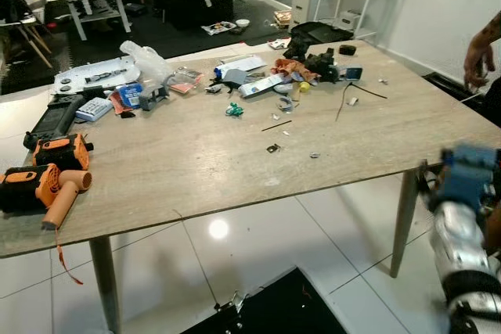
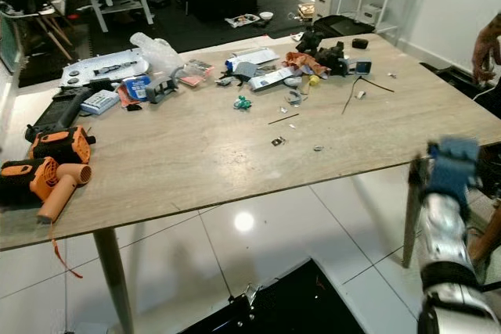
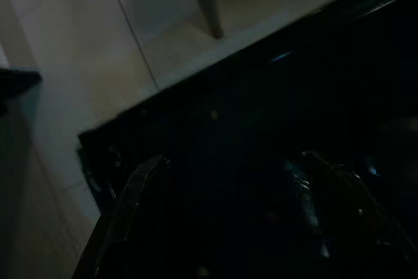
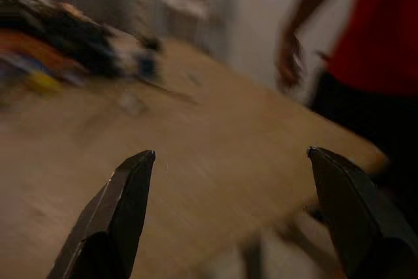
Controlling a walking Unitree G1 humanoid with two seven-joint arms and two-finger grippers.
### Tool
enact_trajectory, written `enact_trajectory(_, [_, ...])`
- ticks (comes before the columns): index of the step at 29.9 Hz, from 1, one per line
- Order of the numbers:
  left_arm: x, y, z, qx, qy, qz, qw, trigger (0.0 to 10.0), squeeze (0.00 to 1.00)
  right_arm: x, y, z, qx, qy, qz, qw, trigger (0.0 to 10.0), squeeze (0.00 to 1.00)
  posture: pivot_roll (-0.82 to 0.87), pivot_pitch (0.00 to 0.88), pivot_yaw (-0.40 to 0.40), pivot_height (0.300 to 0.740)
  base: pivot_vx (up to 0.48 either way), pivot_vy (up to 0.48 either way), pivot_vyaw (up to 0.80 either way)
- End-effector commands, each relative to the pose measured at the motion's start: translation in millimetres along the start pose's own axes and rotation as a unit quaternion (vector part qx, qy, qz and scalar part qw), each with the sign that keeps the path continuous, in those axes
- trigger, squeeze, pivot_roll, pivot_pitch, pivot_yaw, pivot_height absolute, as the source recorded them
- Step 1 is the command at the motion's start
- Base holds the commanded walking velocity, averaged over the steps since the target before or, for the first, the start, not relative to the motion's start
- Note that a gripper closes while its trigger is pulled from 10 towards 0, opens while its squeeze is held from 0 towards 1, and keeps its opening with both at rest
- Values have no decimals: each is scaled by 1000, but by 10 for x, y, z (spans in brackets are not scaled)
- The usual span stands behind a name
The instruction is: Picking trash to rubbish bin
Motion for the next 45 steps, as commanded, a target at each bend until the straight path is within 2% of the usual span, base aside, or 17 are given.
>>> enact_trajectory(1, [39, -204, -64, -4, -14, 32, 999, 10000, 0, 11, 39, 103, -2, 19, -10, 1000, 10000, 0, -131, 175, 30, 740, 0, 0, 775])
enact_trajectory(2, [39, -204, -64, -4, -14, 32, 999, 10000, 0, 11, 39, 103, -2, 19, -10, 1000, 10000, 0, -131, 175, 30, 740, 0, 0, 775])
enact_trajectory(3, [49, -243, -97, 1, -22, 37, 999, 10000, 0, 6, 125, 238, -8, 42, -26, 999, 10000, 0, -131, 174, 29, 740, 0, 0, 775])
enact_trajectory(4, [49, -243, -97, 1, -22, 37, 999, 10000, 0, 6, 125, 238, -8, 42, -26, 999, 10000, 0, -131, 174, 29, 740, 0, 0, 775])
enact_trajectory(5, [59, -285, -109, -2, -22, 44, 999, 10000, 0, 17, 172, 406, -15, 73, -34, 997, 10000, 0, -131, 173, 30, 740, 0, 0, 775])
enact_trajectory(6, [59, -285, -109, -2, -22, 44, 999, 10000, 0, 17, 172, 406, -15, 73, -34, 997, 10000, 0, -131, 173, 30, 740, 0, 0, 775])
enact_trajectory(7, [67, -320, -112, -6, -21, 50, 998, 10000, 0, 32, 189, 529, -22, 98, -37, 994, 10000, 0, -132, 173, 31, 740, 0, 0, 775])
enact_trajectory(8, [67, -320, -112, -6, -21, 50, 998, 10000, 0, 32, 189, 529, -22, 98, -37, 994, 10000, 0, -132, 173, 31, 740, 0, 0, 775])
enact_trajectory(11, [97, -438, -105, 0, -25, 70, 997, 10000, 0, 123, 135, 857, -35, 153, -29, 987, 10000, 0, -122, 172, 31, 740, 0, 0, 775])
enact_trajectory(13, [97, -438, -105, 0, -25, 70, 997, 10000, 0, 123, 135, 857, -35, 153, -29, 987, 10000, 0, -122, 172, 31, 740, 0, 0, 775])
enact_trajectory(14, [106, -466, -100, 3, -27, 74, 997, 10000, 0, 152, 128, 952, -39, 167, -26, 985, 10000, 0, -121, 171, 30, 740, 0, 0, 775])
enact_trajectory(15, [106, -466, -100, 3, -27, 74, 997, 10000, 0, 152, 128, 952, -39, 167, -26, 985, 10000, 0, -121, 171, 30, 740, 0, 0, 775])
enact_trajectory(16, [114, -495, -101, 8, -31, 78, 996, 10000, 0, 168, 120, 1036, -39, 176, -22, 983, 10000, 0, -119, 170, 29, 740, 0, 0, 531])
enact_trajectory(20, [129, -537, -119, 20, -42, 85, 995, 10000, 0, 177, 122, 1113, -45, 180, -18, 982, 10000, 0, -117, 170, 25, 740, 0, -65, 133])
enact_trajectory(25, [144, -580, -146, 32, -49, 92, 994, 10000, 0, 197, 110, 1172, -47, 192, -15, 980, 10000, 0, -120, 173, 24, 740, 0, -459, 0])
enact_trajectory(45, [203, -701, -71, 33, -54, 90, 994, 10000, 0, 228, 34, 1195, -30, 195, -5, 980, 10000, 0, -125, 180, 21, 740, 43, -23, 0])
Point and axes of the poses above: a point about 5 cm out from each wrist's last joint towards the gripper, its own x axis pointing back from the gripper into the wrist, its own y axis along the axis of the wrist's last joint, z = x × y, the point moved 5 cm from there along -x, pointing out of the wrist towards the gripper, and after that the axes turned 2 degrees about -x, right-handed, at the moved point
